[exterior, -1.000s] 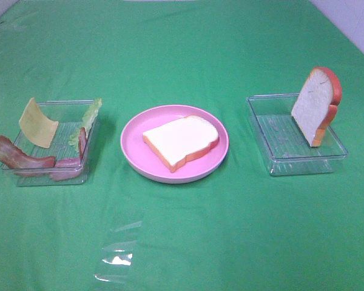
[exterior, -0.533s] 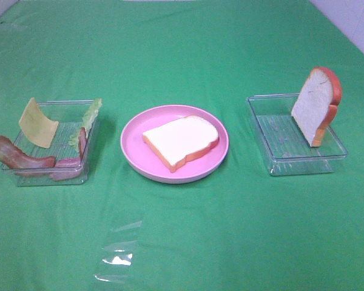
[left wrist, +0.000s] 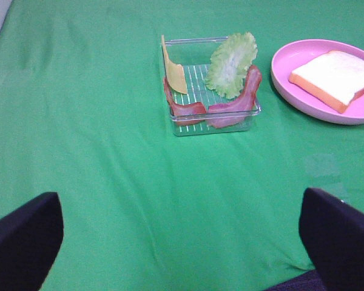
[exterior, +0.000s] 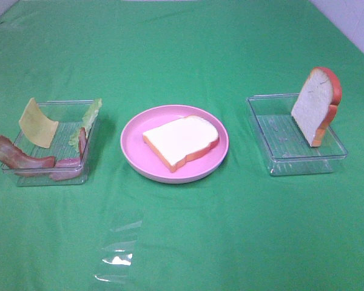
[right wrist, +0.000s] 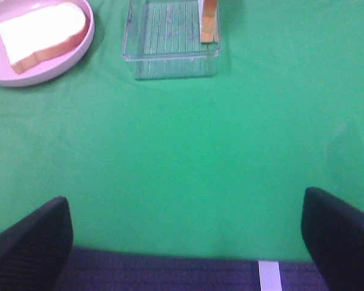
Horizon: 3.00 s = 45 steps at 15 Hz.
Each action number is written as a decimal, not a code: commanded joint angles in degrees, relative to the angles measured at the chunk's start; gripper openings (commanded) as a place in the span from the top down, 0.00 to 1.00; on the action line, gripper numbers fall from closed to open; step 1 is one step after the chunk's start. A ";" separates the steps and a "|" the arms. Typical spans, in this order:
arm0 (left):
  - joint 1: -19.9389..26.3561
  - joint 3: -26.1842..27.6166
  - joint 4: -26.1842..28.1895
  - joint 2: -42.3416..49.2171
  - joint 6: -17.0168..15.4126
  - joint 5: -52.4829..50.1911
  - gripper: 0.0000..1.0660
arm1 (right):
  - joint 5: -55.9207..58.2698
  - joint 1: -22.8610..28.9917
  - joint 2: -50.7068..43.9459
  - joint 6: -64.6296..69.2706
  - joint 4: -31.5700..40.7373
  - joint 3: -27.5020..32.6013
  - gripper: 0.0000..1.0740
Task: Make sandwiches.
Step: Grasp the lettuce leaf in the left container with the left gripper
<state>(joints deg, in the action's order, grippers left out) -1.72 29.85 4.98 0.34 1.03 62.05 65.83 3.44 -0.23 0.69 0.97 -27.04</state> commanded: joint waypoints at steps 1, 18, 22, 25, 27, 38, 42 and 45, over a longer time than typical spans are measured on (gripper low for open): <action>0.06 -0.23 0.52 0.80 -0.06 -0.29 0.08 | -2.81 -0.40 -0.92 -0.23 -0.17 1.20 0.09; 0.06 1.95 1.43 -3.55 -1.03 -1.20 0.08 | -2.86 -0.46 -1.60 -0.11 -0.06 1.20 0.09; 0.06 9.40 1.09 -14.78 -1.03 -1.15 0.08 | -2.86 -0.46 -1.60 -0.11 -0.11 1.20 0.09; 0.06 17.25 1.09 -28.13 -1.43 -2.41 0.08 | -2.86 -0.46 -1.60 -0.11 -0.11 1.20 0.09; 0.06 20.05 1.49 -35.87 -2.81 -2.58 0.08 | -2.86 -0.46 -1.60 -0.11 -0.11 1.20 0.09; -0.06 36.21 4.30 -77.06 -7.51 -2.46 0.08 | -2.86 -0.40 -1.60 -0.11 -0.06 1.20 0.09; -4.30 41.83 0.92 -84.22 -10.43 -2.12 0.08 | -2.86 -0.40 -1.60 -0.11 -0.06 1.20 0.09; -9.34 48.30 -4.98 -92.48 -19.02 -0.17 0.08 | -2.86 -0.40 -1.60 -0.11 -0.06 1.20 0.09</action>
<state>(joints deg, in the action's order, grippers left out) -10.66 77.75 0.80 -91.79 -16.67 61.31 63.54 3.38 -0.23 0.69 0.92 -26.01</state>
